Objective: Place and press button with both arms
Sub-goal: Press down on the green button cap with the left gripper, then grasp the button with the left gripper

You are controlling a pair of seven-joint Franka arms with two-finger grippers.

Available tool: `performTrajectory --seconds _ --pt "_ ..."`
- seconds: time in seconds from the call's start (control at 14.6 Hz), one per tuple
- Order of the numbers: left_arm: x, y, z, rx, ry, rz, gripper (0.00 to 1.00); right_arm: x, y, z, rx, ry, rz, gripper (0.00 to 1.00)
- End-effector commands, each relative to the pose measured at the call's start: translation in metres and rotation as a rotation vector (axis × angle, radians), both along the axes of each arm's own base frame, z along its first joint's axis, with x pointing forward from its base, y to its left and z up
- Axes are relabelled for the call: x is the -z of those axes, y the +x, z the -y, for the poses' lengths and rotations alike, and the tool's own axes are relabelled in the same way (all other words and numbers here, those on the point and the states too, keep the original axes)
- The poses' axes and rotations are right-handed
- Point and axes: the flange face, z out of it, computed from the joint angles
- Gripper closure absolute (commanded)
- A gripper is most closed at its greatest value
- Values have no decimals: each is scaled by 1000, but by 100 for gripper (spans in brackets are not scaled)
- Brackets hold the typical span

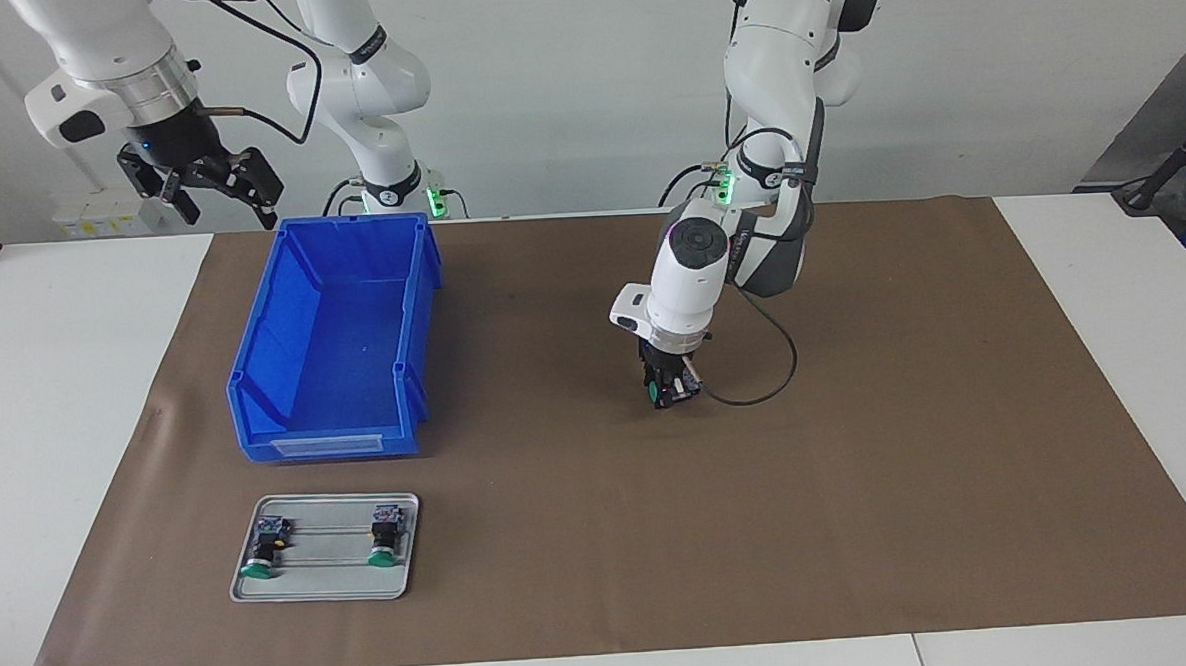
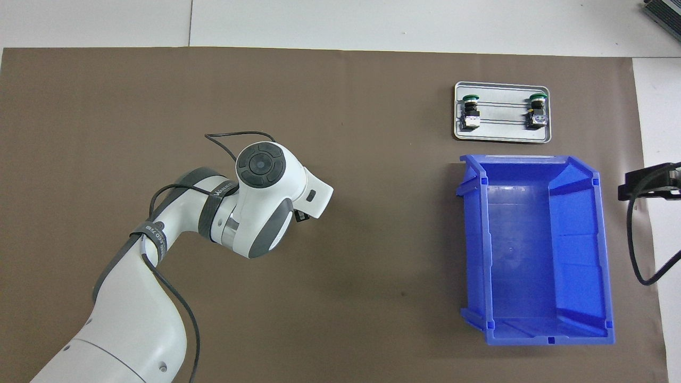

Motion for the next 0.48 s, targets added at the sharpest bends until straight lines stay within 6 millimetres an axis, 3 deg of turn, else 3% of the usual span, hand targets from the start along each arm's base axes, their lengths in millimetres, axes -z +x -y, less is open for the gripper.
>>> performTrajectory --seconds 0.0,0.21,0.41 --pt "-10 5 4 -9 4 24 100 -4 -4 1 -9 20 -1 0" --pt "-29 13 -7 -22 -8 49 100 -4 -4 1 -9 20 -2 0" --pt "-63 26 -50 -9 0 30 100 -2 -4 2 -8 22 -4 0"
